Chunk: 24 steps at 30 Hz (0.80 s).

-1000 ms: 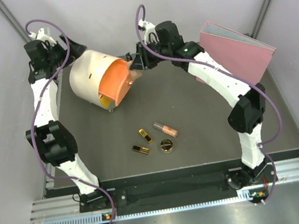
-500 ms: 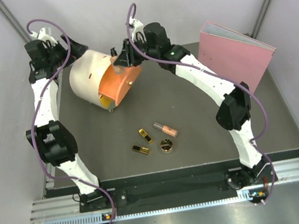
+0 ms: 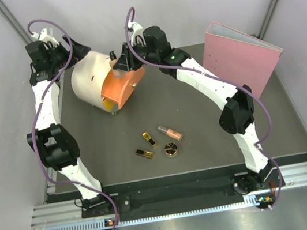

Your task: Organize the makeup

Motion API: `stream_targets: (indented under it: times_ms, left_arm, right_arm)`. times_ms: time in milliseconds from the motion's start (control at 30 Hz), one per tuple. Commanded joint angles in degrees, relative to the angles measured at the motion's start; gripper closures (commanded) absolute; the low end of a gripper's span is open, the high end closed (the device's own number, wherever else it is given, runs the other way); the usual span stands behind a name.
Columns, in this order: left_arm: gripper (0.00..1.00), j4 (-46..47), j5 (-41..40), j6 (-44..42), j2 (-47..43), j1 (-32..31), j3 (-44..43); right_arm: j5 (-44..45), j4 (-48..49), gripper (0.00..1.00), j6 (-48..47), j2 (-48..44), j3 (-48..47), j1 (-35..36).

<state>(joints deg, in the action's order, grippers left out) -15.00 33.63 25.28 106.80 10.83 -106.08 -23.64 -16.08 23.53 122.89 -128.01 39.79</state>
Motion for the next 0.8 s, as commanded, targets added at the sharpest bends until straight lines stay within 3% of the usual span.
stream_targets:
  times_ms: [0,433,533,567,600,767]
  left_arm:
    - [0.04,2.7,0.65,-0.58,0.34,-0.2,-1.23]
    - [0.04,2.26,0.56,-1.28,0.51,-0.11,-1.76]
    - [0.04,2.17,0.47,-1.46,0.6,-0.11,-2.11]
    - [0.04,1.91,0.3,-1.46,0.6,-0.11,-2.28]
    - [0.04,1.82,0.21,-1.63,0.6,-0.11,-2.37]
    - [0.03,1.56,-0.05,-1.99,0.69,0.07,-2.81]
  right_arm:
    - [1.13,1.66,0.74,-1.56,0.95,-2.78,1.52]
    - [2.37,-0.8,0.73,-1.99,3.06,-2.43,1.52]
    - [2.46,-0.8,0.61,-2.0,2.97,-2.34,1.61]
    - [2.8,-0.89,0.51,-2.08,2.97,-2.25,1.52]
    - [2.98,-0.89,0.48,-2.0,2.88,-2.25,1.52]
    - [3.95,-0.89,0.39,-1.91,2.97,-2.25,1.52]
